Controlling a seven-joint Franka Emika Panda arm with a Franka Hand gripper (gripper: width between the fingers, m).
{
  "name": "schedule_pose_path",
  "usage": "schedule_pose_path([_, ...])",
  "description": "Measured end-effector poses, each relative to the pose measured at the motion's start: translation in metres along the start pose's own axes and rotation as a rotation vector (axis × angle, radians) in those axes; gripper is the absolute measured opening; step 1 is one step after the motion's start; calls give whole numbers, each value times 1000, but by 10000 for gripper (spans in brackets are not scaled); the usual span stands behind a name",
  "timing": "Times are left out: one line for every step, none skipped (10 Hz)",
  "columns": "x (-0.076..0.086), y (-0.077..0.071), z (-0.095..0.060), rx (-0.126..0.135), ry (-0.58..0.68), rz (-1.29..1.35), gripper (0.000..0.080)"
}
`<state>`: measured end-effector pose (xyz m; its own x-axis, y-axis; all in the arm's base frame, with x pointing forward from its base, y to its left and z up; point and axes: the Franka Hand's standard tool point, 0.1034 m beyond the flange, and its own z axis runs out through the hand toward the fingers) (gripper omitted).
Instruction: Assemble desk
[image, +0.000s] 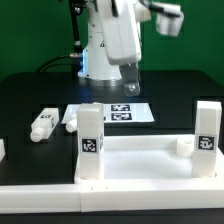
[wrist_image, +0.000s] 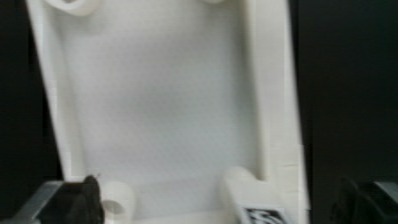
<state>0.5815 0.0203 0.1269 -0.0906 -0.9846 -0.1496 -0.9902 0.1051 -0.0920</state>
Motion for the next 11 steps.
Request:
schedule_pose_path([-3, 18, 14, -12, 17, -6, 649])
schedule_pose_path([-9, 22, 19, -35, 13, -8, 649])
schedule_pose_path([-9, 20, 18, -31, 12, -17, 649])
schedule_pose_path([-9, 21, 19, -32, 12, -20, 649])
schedule_pose_path([-9, 21, 19, -32, 12, -22, 649])
schedule_pose_path([-9, 22, 20, -32, 14, -26, 649])
schedule_pose_path([-3, 38, 32, -18, 37, -23, 649])
schedule_pose_path([1, 61, 48, -38, 58, -27, 649])
schedule_pose_path([2, 75, 65, -61, 76, -35, 649])
schedule_pose_path([4, 82, 86, -66, 100, -37, 649])
schedule_pose_path([2, 89, 100, -74, 118, -44, 649])
